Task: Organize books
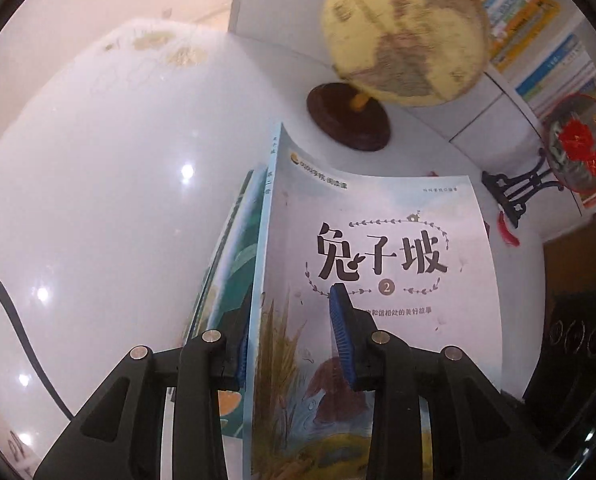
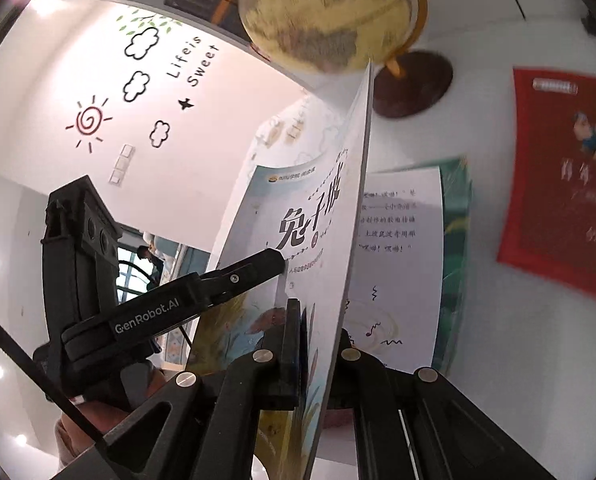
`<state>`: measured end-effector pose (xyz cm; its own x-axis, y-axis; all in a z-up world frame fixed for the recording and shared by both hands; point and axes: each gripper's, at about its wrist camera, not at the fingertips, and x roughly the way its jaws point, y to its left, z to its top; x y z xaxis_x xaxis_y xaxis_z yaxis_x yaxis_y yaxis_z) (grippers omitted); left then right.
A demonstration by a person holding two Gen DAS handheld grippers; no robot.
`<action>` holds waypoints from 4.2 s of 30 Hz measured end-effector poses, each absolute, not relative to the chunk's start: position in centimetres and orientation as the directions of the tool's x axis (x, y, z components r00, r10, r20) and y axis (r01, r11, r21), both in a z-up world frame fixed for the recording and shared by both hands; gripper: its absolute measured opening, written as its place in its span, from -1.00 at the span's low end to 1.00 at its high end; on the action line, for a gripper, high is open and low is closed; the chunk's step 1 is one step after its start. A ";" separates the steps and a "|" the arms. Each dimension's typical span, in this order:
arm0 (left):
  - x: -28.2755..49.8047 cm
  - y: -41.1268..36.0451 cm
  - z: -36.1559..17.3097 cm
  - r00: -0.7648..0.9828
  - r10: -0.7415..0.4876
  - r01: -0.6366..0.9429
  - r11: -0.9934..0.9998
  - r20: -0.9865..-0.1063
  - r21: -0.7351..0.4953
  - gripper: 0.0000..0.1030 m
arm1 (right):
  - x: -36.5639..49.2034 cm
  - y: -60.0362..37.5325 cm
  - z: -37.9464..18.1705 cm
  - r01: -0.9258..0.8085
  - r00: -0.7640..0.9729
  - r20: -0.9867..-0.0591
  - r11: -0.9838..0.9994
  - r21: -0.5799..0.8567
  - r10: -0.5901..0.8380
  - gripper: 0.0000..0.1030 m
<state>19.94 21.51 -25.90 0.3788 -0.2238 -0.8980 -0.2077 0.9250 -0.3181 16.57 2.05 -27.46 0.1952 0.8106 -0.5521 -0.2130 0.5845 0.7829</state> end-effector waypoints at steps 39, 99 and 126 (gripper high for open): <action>32.5 3.9 -27.9 0.240 -0.238 0.090 0.971 -0.941 -0.222 0.49 | 19.9 -15.4 -32.5 0.077 0.454 -0.798 0.874 0.479 0.397 0.14; 30.9 -7.6 -32.7 -0.068 -0.267 0.208 0.938 -0.961 -0.276 0.96 | 21.2 -22.5 -34.5 0.061 0.368 -0.786 0.831 0.553 0.496 0.50; 23.0 -3.2 -31.9 0.160 -0.540 -0.003 0.837 -0.826 -0.548 -0.26 | 14.6 -28.3 -34.5 0.035 0.407 -0.592 0.636 0.771 0.696 -0.83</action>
<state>22.99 -3.16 -31.91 0.1603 -0.5404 -0.8260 -0.0026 0.8366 -0.5478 14.61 -28.29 -34.50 0.4075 0.6955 -0.5918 0.0348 0.6357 0.7712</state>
